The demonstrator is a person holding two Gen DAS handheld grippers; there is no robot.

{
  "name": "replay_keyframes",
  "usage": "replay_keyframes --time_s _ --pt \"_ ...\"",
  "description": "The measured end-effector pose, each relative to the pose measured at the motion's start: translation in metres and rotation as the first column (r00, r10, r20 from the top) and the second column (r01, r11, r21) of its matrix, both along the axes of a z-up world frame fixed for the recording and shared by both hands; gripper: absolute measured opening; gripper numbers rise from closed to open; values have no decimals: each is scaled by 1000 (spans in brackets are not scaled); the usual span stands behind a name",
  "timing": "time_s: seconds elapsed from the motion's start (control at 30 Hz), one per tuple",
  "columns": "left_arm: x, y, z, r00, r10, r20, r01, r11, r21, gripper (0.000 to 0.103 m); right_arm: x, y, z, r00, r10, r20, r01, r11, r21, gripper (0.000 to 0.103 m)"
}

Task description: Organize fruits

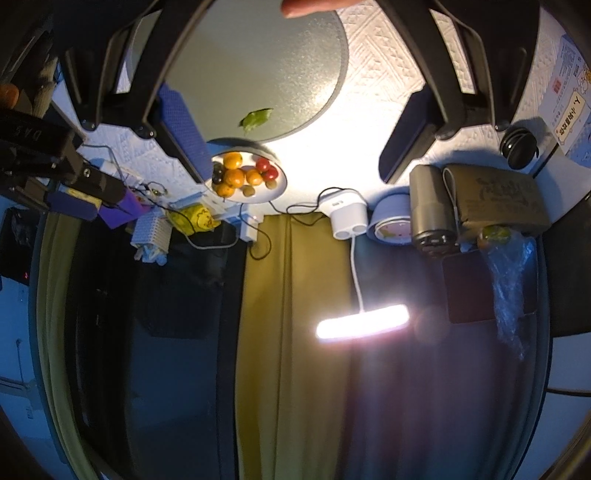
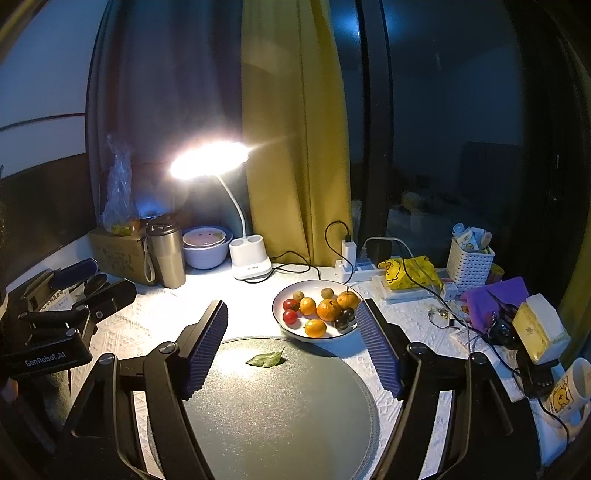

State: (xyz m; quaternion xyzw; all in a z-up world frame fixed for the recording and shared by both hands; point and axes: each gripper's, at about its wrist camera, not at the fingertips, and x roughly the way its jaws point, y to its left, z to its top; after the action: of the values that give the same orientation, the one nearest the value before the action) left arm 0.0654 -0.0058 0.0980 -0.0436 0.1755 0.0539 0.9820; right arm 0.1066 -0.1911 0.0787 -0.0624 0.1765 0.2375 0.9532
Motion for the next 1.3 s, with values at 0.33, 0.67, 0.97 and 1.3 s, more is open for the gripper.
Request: replay_keyframes --time_s 0.33,0.67,0.97,1.3 --pt "5 1 0 1000 -1 3 1 1000 2 92 7 2 -3 1000 1 -1 -1 1000 0 75" --pt "11 2 -2 1000 -7 1 7 1000 8 92 13 3 -6 1000 2 -7 -2 1000 -2 75" --pt "16 2 -1 1000 -11 2 11 1000 11 92 19 4 -10 1000 1 -12 -1 1000 -4 75" --pt "19 3 1 1000 -12 12 12 1000 8 93 25 1 -13 1000 -3 -14 3 1000 -5 75"
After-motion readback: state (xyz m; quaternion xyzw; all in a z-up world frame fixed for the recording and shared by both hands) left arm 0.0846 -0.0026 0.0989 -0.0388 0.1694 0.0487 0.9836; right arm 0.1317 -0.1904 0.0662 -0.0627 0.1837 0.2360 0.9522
